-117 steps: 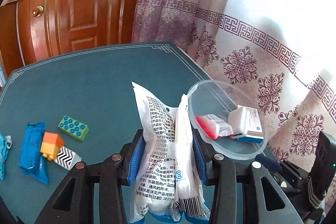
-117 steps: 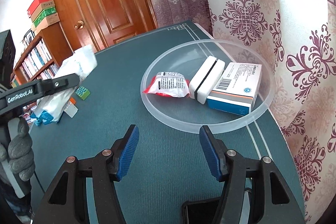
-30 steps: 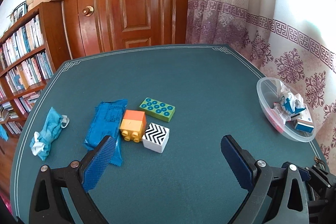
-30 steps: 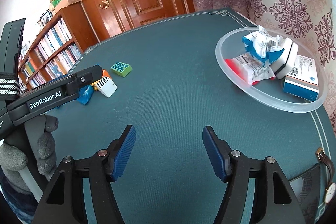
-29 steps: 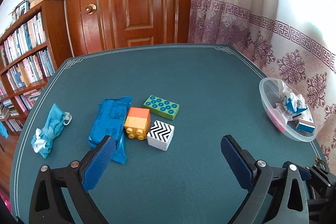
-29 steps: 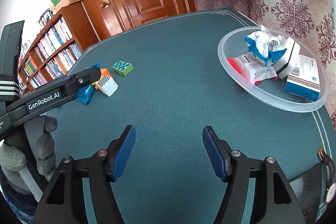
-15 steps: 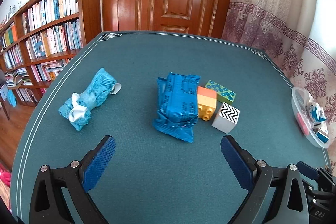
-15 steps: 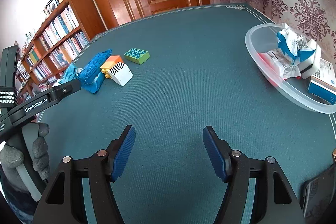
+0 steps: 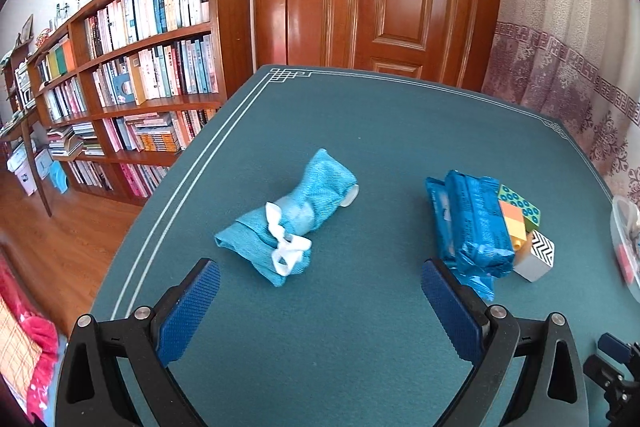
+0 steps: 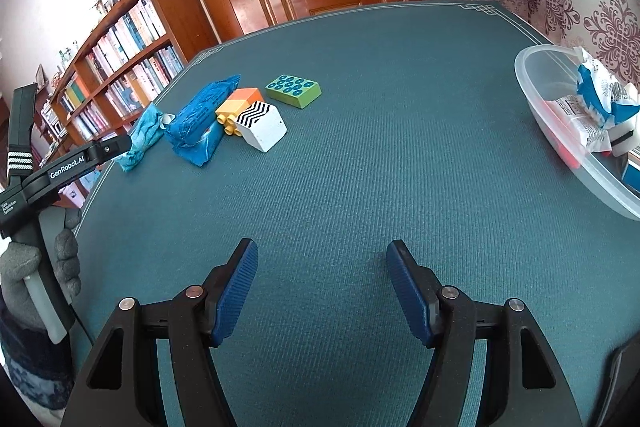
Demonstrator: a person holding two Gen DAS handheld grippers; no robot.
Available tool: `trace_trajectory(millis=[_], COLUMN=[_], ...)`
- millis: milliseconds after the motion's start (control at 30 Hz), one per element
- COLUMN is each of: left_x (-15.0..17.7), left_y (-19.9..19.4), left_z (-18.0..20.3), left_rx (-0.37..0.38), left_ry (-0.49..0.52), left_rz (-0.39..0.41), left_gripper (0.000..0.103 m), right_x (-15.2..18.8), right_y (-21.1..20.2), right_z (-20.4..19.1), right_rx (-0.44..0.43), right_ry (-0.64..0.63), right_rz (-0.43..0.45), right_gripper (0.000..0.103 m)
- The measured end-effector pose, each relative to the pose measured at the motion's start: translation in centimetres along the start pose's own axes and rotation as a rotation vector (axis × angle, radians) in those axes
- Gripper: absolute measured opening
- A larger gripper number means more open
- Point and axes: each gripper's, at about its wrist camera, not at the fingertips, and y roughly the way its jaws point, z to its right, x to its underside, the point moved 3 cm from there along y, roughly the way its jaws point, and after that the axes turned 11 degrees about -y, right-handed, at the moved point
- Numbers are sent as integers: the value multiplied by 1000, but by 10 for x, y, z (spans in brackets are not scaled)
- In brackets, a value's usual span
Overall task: Organize objects
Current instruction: 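Withdraw both grippers from the bowl toward the blue towel and blocks, then grasp the light-blue towel with the left gripper while the right gripper grasps the zigzag cube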
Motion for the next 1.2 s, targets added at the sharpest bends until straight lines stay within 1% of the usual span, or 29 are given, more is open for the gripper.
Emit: trace_trajectory(millis=[200,367,500,567,667,733,767,800,867,967,1033,1200], left_x=[-12,-18,-21,-22,-20,-18,-17,-17,-18,-18,-16,-13], left_y=[21,37,48,56,65,68,68,68,67,65,62,52], left_z=[-19,-25,-22,-21,-20,-20,-21,-22,-24,-23,-21,-17], left_rx=[-48,-58,-54,-63,-60,-60,-58,-52,-50,-44,-34,10], left_ry=[-3,-9,17,24,30,29,22,15,7,13,20,16], left_rz=[-19,-38,-52,-75,-106,-118,-120,-123,-119,-112,-110,-103], left_gripper=[102,102,102,101,95,88,87,82,79,72,65,63], right_x=[0,-1,-3,-5,-9,-11,-13,-15,-19,-25,-30,-47], right_y=[2,4,7,9,12,15,17,19,22,28,32,44], right_z=[-2,-4,-8,-10,-14,-17,-19,-20,-24,-31,-35,-38], right_rx=[-2,0,-1,-2,-3,-3,-3,-4,-7,-9,-8,5], right_ry=[-4,-9,-21,-26,-36,-44,-49,-54,-63,-82,-95,-102], right_rz=[-6,-7,-11,-13,-16,-18,-19,-20,-21,-18,-14,0], right_gripper=[68,68,68,68,68,68,68,68,68,68,68,68])
